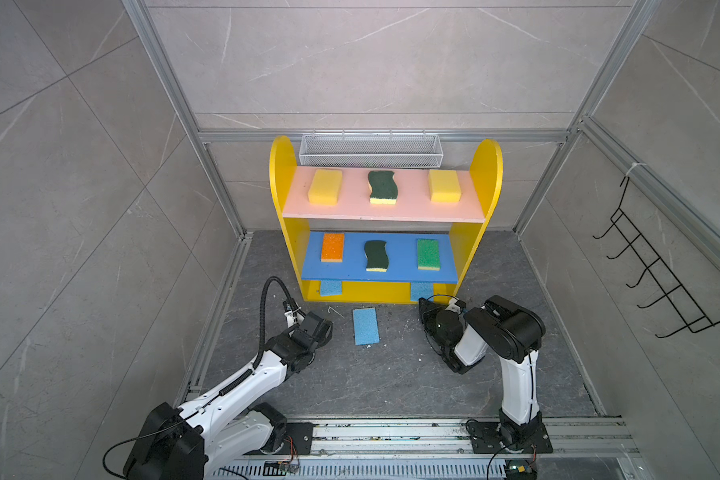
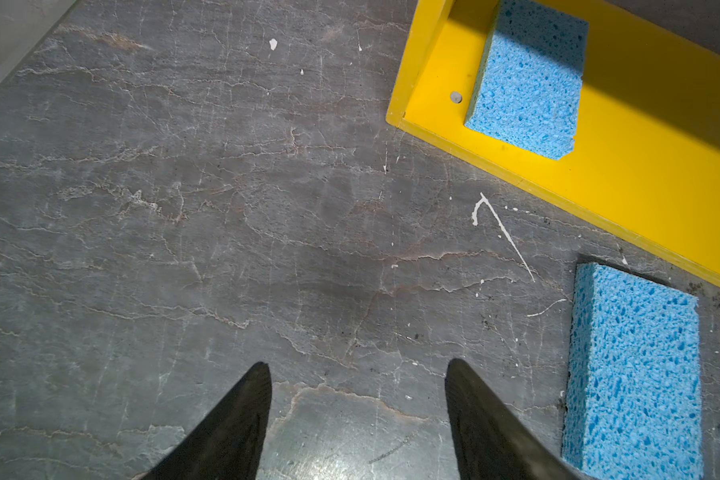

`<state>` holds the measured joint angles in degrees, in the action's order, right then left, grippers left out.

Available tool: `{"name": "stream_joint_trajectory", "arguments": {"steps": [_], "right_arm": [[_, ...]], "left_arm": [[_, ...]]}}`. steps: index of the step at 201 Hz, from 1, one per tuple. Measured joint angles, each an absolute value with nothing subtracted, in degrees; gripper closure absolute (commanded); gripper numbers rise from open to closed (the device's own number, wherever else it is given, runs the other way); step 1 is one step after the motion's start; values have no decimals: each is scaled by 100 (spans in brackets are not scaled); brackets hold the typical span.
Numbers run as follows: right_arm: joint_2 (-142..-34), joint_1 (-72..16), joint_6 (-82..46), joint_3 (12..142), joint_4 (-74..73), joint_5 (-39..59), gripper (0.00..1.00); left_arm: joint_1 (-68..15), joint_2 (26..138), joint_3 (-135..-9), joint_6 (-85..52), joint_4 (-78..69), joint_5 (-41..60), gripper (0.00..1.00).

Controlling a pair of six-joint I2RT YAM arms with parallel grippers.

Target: Place and organize the cleaning sponges onto the shelf

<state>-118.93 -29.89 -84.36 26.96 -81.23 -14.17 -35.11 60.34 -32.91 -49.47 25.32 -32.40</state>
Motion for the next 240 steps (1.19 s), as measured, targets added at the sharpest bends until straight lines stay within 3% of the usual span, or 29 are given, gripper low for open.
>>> {"name": "stream_joint_trajectory", "arguments": {"steps": [240], "right_arm": [[-11749,-2856,-8193,2838,-7640,-1623,100]], "left_arm": [[-3511,6401,-3291,-4950,2388,-3120,30]]}}
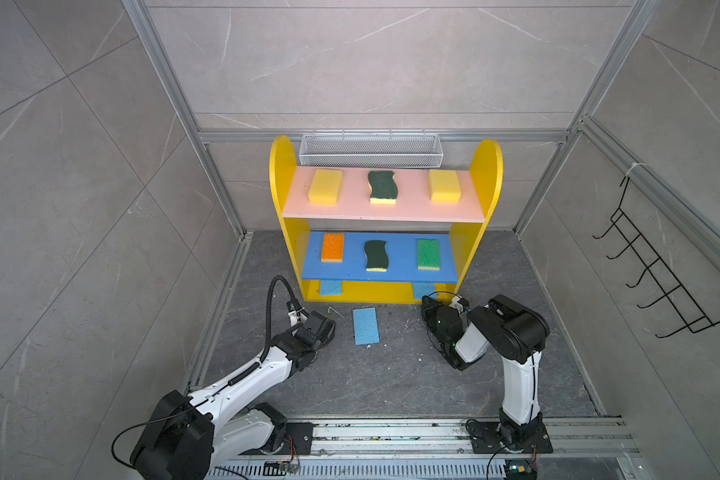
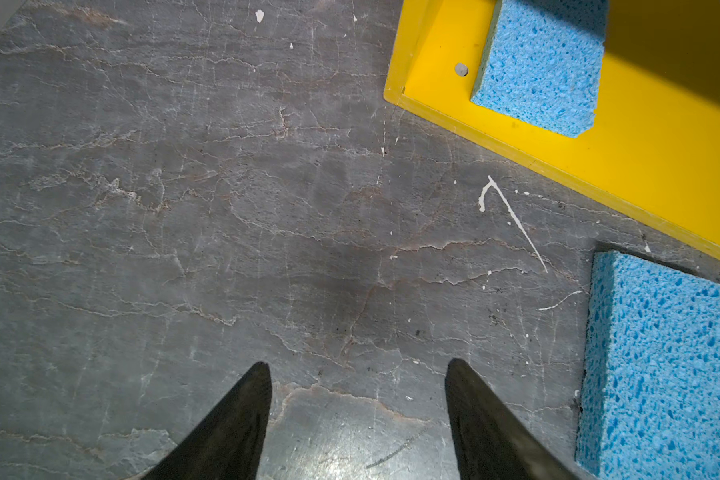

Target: Place and organize the cleaning sponges onto the shelf

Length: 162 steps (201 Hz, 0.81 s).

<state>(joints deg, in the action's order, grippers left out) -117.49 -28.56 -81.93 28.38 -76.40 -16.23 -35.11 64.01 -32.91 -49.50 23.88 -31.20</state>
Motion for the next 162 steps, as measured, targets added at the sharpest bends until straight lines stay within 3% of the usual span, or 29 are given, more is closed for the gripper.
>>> {"name": "stream_joint_trajectory", "arguments": {"steps": [105,162], "right_arm": [[-11268,-2805,-7557,2445,-7216,-1564,100],[-10484,-3048,-7218,1723,-6678,-1525,100]], "left_arm": [[-3511,6416,-3291,-4971,2368,-3089,30],[-3583,6359,-3291,-5009,2423,-3089,27]]}}
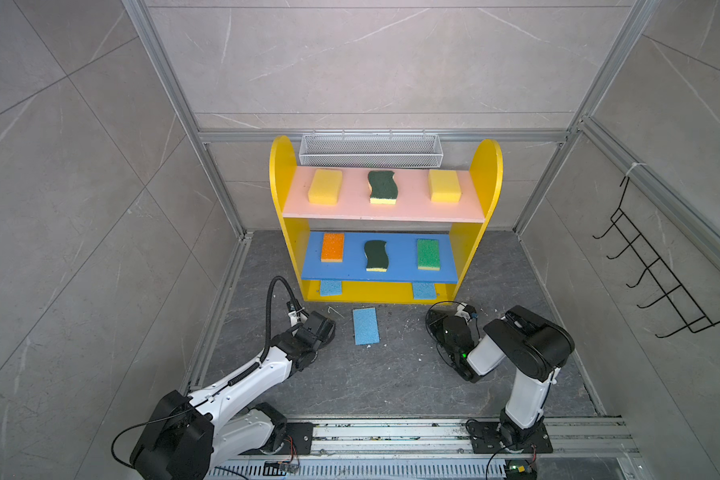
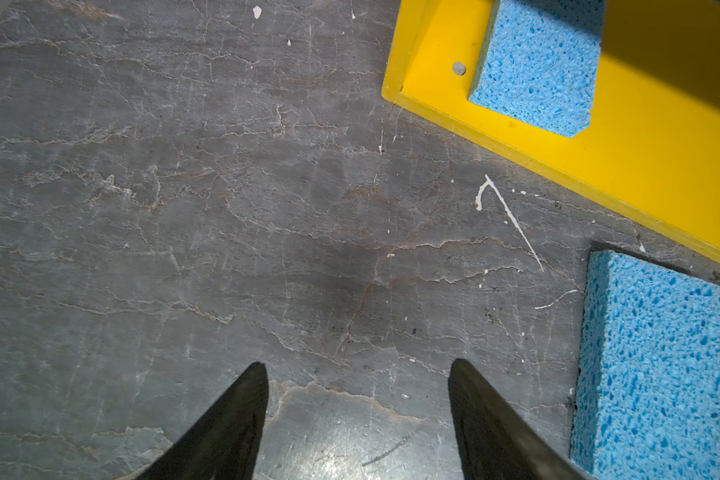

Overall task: Place and organize the cleaning sponges onto the shelf
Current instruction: 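Withdraw the right gripper while the left moves toward the last floor sponge, then lower the left gripper over the light-blue floor sponge and grasp it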

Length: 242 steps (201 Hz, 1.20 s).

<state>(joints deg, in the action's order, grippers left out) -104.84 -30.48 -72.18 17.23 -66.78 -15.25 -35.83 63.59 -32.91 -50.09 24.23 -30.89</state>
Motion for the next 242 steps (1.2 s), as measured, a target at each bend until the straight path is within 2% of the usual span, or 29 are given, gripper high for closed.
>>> {"name": "stream_joint_trajectory", "arguments": {"steps": [37,58,63,66,70,106,119,146,188,242], "right_arm": [[-8930,-3122,-6855,1103,-5533,-1428,95],[-7682,-3122,-6602,996,-4423,-1391,85],[-7319,-3122,-6549,993,-4080,-1391,79],[-7129,-3122,-6464,998,-3874,-1382,75],[-6816,-3122,-6436,996,-3599,-1391,71],[-4851,-3129,-5830,1028,-1470,-1422,55],[-4392,-3127,-5669,1044,-801,-1439,53],[-4075,-3127,-5430,1221,298,-1433,51],[-4080,-3127,-5048,1647,1378,-1352,38],[-3994,-3127,-4499,2296,2283,-1356,27]], "left_arm": [[-3879,6219,-3336,-5006,2744,-3166,24],[-4101,6180,-3435,-5009,2945,-3258,22],[-4160,6171,-3468,-5009,3002,-3277,17],[-4191,6167,-3481,-5011,3026,-3291,4],[-4248,6163,-3507,-5006,3063,-3306,0],[-4746,6173,-3697,-5083,3264,-3492,0],[-4906,6215,-3774,-5129,3308,-3573,0],[-5159,6458,-3892,-5199,3262,-3616,0],[-5494,7295,-4062,-5295,2797,-3614,0],[-5802,8462,-4639,-5413,2126,-3568,0]]}}
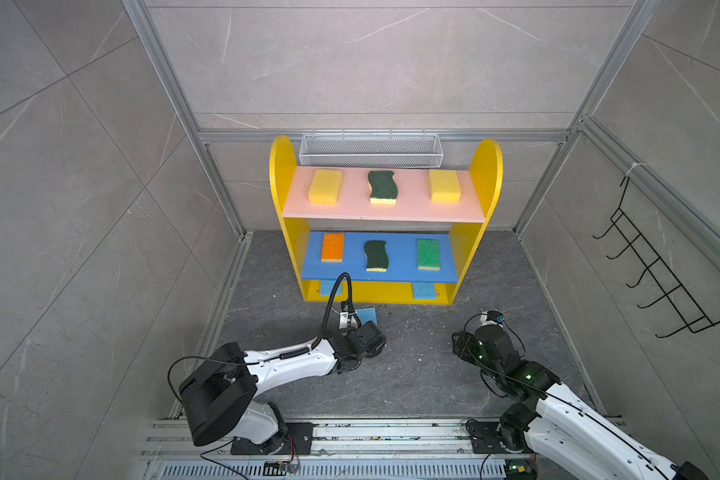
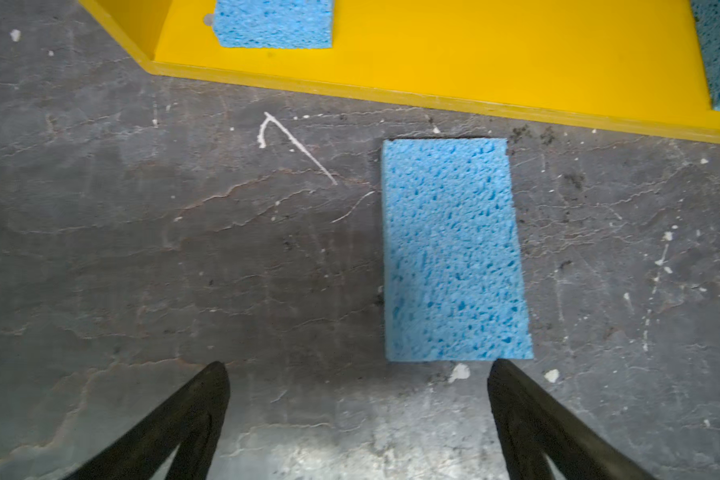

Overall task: Place and organize the cleaning sponges onto the shelf
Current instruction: 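Lower the left gripper over the light-blue floor sponge and grasp it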

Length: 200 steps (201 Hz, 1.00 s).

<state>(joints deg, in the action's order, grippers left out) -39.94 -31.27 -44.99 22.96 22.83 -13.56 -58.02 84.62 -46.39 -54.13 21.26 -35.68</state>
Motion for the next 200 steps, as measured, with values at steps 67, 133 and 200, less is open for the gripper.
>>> {"name": "stream_joint_trajectory", "arguments": {"steps": [67,133,200], "right_arm": [[-3701,-3127,-4119,2467,2950,-1352,21],[-3522,-3127,-3999,2593,3232,-1354,21],[-3454,-3127,-3979,2602,3391,-1417,20]], "left_arm": [[-5850,9223,-4858,-5660,1645,-3232,0],[-5852,9758,-5225,-5747,1673,-2965,0],[-5848,9922,-5225,-5854,1673,-2799,0]]}}
